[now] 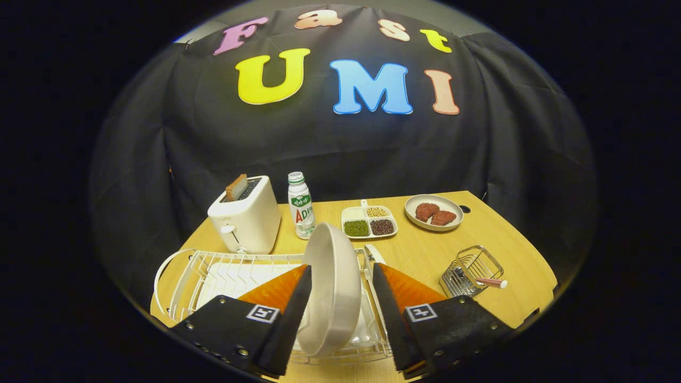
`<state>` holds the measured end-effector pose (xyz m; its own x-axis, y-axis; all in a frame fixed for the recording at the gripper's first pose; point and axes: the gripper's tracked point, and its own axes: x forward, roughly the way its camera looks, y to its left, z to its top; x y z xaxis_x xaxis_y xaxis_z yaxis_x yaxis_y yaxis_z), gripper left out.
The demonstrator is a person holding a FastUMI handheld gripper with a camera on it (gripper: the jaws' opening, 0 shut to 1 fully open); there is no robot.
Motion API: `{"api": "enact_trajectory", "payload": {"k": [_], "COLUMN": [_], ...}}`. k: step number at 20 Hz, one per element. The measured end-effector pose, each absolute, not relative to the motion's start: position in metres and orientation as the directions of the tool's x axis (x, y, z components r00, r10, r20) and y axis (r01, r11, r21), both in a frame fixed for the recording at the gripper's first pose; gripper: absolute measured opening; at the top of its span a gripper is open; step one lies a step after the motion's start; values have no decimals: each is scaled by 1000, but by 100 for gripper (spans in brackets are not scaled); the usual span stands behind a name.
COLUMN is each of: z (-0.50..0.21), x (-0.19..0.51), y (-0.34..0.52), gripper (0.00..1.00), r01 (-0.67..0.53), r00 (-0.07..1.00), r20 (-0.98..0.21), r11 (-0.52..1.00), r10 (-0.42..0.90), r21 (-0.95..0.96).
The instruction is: Take the plate from the dish rack, then take the spoon from the basket and place it into the plate.
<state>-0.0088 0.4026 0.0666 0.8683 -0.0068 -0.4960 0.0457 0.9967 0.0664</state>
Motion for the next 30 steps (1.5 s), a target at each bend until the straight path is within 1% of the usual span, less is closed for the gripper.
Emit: {"api": "enact_trajectory", "payload": {"k": [1, 2, 3, 4, 6, 7, 8, 9, 12, 13, 16, 24, 30], "z": [63, 62, 61, 61, 61, 63, 62, 64, 75, 81, 99, 146, 177], "x": [-8, -6, -5, -3, -4, -8, -7, -4, -1, -1, -3, -26, -82], "y": [405, 403, 406, 403, 398, 395, 395, 395, 403, 403, 402, 394, 376], "gripper": [59, 58, 44, 32, 26, 24, 22, 17, 17, 10, 10, 10, 10], "r01": [55, 73, 81, 102, 137, 155, 157, 157, 143, 146, 166, 191, 187], "r00": [860, 853, 846, 839, 820, 807, 802, 799, 807, 807, 811, 837, 851], "r20": [-509, -522, -532, -540, -559, -567, -571, -572, -551, -543, -507, -445, -412], "r11": [996, 996, 995, 994, 990, 986, 984, 982, 976, 969, 945, 933, 921], "r10": [-14, -31, -39, -70, -126, -163, -177, -187, -211, -234, -293, -317, -326], "r21": [67, 60, 56, 30, -22, -63, -85, -102, -164, -201, -282, -303, -342]}}
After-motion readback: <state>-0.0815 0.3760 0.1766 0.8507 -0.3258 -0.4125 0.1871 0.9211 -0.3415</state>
